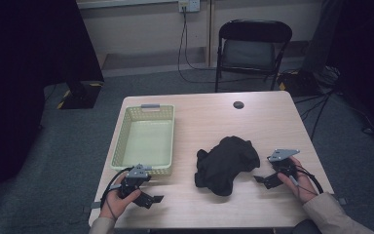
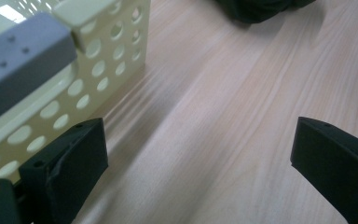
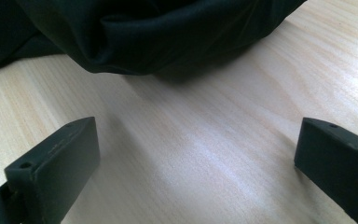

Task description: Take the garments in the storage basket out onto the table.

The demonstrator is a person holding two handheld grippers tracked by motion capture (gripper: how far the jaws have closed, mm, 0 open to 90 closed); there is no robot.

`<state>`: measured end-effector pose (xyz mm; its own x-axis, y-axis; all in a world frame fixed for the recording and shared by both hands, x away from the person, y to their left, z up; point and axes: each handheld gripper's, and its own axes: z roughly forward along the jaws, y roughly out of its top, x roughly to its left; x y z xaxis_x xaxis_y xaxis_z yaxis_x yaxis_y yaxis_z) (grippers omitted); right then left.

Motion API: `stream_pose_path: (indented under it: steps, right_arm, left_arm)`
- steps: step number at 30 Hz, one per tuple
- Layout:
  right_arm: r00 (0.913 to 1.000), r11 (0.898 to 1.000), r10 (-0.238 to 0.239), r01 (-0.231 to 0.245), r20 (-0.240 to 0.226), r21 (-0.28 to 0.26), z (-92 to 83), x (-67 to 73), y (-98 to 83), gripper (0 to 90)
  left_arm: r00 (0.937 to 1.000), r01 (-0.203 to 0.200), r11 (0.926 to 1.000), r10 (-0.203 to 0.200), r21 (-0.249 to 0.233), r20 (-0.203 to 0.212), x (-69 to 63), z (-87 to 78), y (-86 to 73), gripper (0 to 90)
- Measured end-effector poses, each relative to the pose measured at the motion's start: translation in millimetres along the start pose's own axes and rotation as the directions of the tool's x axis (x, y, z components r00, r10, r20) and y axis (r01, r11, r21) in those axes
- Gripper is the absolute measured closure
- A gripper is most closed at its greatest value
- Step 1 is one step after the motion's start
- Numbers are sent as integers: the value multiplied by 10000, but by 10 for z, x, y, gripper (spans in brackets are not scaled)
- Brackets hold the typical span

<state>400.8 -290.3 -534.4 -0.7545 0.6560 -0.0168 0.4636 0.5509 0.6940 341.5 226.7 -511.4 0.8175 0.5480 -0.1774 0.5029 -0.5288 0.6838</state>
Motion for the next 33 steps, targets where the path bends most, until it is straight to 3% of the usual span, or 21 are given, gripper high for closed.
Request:
stream_pose_path:
  steps: [33]
  right_arm:
    - [10000, 10000, 0, 0, 0, -2, 0, 0, 0, 0]
  left_arm:
    - [9988, 37, 9996, -23, 278, -497, 100, -93, -238, 32]
